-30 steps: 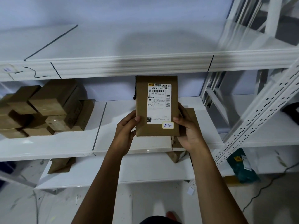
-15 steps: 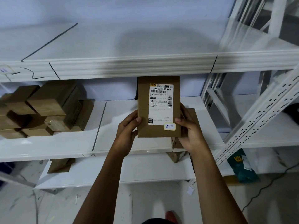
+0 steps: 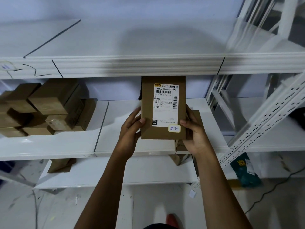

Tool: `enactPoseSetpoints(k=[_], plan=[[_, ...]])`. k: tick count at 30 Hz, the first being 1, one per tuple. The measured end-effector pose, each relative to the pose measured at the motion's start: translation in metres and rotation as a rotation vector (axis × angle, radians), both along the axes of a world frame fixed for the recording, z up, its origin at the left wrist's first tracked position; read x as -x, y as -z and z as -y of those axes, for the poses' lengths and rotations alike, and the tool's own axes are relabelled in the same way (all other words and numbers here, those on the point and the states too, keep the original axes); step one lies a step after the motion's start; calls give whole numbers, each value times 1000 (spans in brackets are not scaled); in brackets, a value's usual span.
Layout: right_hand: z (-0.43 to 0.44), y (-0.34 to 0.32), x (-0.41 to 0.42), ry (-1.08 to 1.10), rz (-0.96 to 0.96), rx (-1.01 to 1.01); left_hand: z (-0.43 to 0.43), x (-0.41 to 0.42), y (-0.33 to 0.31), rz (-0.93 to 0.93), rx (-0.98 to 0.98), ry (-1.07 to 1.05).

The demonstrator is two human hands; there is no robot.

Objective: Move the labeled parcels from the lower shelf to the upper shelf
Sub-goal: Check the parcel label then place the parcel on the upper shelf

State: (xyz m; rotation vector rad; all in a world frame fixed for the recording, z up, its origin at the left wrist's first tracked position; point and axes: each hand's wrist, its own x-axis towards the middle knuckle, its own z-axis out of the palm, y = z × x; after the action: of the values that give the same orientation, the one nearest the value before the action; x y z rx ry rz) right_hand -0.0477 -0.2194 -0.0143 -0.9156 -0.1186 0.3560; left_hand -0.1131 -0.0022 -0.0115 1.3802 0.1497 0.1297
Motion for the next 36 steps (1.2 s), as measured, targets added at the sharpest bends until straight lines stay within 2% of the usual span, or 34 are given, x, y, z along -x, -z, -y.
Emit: enactPoseSetpoints(k=[3,9,15,26,36], plan=[[-1,-3,2,-5,3,-7,4,1,-8,37,13,-52],[-6,-9,7,-18,-16,16,15,1,-23,146,-108,-69],[-5,-10,7,2,-32,24,24,0,-25,211,-115,-125],[-8,-5,12,27,-62,-56,35,7,-26,204,-43,-279],[-23,-6,26,-9,-88,12,7,17,-27,167,-95,-217]])
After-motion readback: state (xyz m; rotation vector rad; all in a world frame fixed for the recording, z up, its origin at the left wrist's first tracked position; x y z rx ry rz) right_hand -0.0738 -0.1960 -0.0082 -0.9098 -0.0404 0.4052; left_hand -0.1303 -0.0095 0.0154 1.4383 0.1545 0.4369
